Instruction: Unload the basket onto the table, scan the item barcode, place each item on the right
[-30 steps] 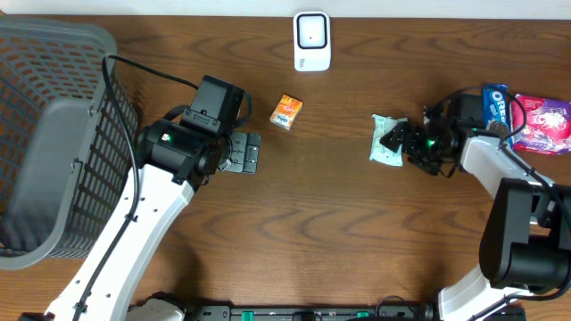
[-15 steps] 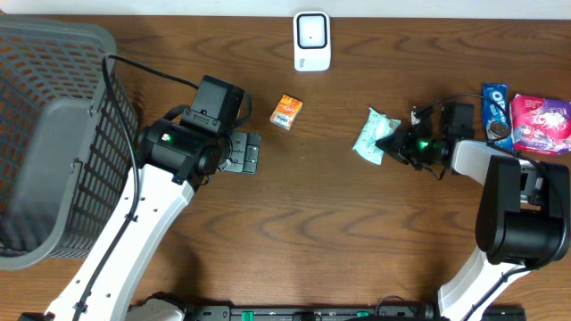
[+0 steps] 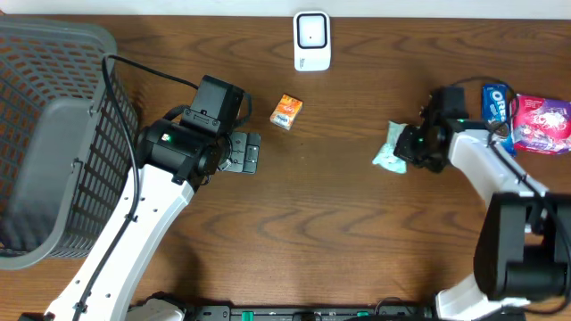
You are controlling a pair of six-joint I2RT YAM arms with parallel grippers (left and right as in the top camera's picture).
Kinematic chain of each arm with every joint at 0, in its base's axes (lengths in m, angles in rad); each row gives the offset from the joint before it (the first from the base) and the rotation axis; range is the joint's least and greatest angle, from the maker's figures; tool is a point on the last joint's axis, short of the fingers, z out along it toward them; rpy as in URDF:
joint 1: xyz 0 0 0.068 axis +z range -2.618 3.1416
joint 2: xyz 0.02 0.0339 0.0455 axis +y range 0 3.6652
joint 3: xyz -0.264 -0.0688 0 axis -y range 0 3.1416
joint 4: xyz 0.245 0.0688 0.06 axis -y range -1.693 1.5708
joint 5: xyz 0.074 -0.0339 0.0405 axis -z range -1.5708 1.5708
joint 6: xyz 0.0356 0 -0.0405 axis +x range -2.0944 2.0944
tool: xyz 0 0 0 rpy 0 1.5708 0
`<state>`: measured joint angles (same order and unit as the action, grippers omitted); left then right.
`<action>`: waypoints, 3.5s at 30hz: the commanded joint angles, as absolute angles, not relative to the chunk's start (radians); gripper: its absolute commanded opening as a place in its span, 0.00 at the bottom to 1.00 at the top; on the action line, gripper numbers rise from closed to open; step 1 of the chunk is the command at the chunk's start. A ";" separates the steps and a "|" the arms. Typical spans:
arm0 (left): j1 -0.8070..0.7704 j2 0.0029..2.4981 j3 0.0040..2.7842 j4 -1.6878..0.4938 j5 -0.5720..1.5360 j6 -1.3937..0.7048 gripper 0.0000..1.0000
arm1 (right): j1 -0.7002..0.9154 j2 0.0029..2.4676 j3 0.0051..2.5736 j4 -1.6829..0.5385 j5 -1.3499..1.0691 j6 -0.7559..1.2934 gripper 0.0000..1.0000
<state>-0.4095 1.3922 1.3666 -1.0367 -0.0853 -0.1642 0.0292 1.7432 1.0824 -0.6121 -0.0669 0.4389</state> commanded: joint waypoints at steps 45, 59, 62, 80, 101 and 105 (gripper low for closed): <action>-0.409 1.395 1.365 -1.039 -0.094 -0.178 0.98 | 0.523 1.917 1.252 -0.814 0.461 0.363 0.70; -0.409 1.395 1.365 -1.039 -0.094 -0.178 0.98 | 0.439 1.917 1.068 -0.600 0.484 0.374 0.61; -0.409 1.395 1.365 -1.039 -0.094 -0.178 0.98 | 0.403 1.917 1.058 -0.579 0.422 0.374 0.33; -0.409 1.395 1.365 -1.039 -0.094 -0.178 0.98 | 0.141 1.917 1.303 -0.452 -0.917 0.381 0.01; -0.409 1.395 1.365 -1.039 -0.094 -0.178 0.98 | 0.026 2.072 1.171 -0.151 -1.017 0.696 0.40; -0.409 1.395 1.365 -1.039 -0.094 -0.178 0.98 | -0.056 2.072 1.171 -0.273 -0.910 0.599 0.45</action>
<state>-0.4095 1.3922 1.3666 -1.0363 -0.0853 -0.1642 -0.0074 2.0823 1.1683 -0.2184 -0.9817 0.6891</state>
